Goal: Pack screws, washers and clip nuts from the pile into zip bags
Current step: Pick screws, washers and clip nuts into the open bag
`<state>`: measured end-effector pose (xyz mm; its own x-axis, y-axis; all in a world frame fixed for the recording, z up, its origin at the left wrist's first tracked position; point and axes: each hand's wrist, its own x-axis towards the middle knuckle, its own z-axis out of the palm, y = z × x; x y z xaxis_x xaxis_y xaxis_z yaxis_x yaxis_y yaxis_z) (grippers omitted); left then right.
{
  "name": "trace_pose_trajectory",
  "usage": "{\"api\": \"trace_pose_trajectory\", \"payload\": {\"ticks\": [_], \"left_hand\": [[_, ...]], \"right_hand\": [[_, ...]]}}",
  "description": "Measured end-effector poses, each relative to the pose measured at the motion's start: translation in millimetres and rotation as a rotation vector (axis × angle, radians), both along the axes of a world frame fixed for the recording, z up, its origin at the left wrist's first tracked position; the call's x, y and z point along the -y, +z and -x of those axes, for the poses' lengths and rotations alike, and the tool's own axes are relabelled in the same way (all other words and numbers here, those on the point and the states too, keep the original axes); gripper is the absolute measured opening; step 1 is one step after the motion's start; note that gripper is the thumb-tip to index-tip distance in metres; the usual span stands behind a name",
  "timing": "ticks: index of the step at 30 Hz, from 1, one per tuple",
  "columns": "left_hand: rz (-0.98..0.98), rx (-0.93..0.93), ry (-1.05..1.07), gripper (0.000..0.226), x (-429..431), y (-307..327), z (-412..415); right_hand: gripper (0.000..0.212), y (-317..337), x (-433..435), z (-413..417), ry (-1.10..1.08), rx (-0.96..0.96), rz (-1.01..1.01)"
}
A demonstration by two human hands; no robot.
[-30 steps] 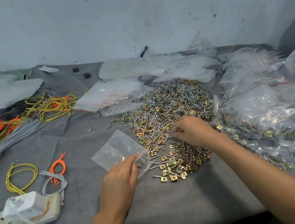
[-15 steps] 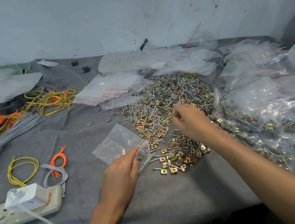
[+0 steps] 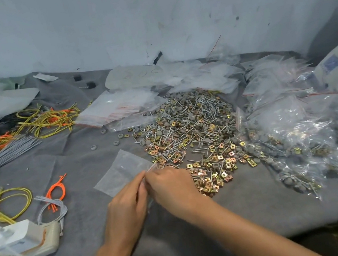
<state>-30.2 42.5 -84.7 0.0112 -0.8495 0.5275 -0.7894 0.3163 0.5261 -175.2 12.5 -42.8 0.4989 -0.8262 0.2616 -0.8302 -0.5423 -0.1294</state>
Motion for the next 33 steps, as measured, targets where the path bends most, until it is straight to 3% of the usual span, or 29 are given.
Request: {"api": "trace_pose_trajectory", "payload": {"ticks": [4,8,14,22,28,33], "left_hand": [[-0.033,-0.001,0.016,0.033,-0.8,0.7,0.5],[-0.062,0.012,0.030,0.034,-0.2,1.2,1.5],[-0.096,0.018,0.022,0.035,0.1,0.4,0.1],[-0.060,0.028,0.033,0.033,0.6,1.6,1.2],[-0.047,0.020,0.019,0.031,-1.1,3.6,1.1],[-0.056,0.017,0.008,0.032,-2.1,5.6,1.9]], "right_hand": [[0.027,1.2,2.8,13.9,0.058,0.120,-0.051],[0.012,13.6,21.1,46.1,0.013,0.234,-0.079],[0.006,20.7,79.2,102.8,-0.265,-0.024,-0.238],[0.008,17.8,92.8,105.0,-0.236,-0.215,-0.244],[0.007,17.9,93.1,107.0,-0.143,-0.240,-0.290],[0.024,27.7,93.4,106.4,-0.211,-0.174,-0.197]]}}
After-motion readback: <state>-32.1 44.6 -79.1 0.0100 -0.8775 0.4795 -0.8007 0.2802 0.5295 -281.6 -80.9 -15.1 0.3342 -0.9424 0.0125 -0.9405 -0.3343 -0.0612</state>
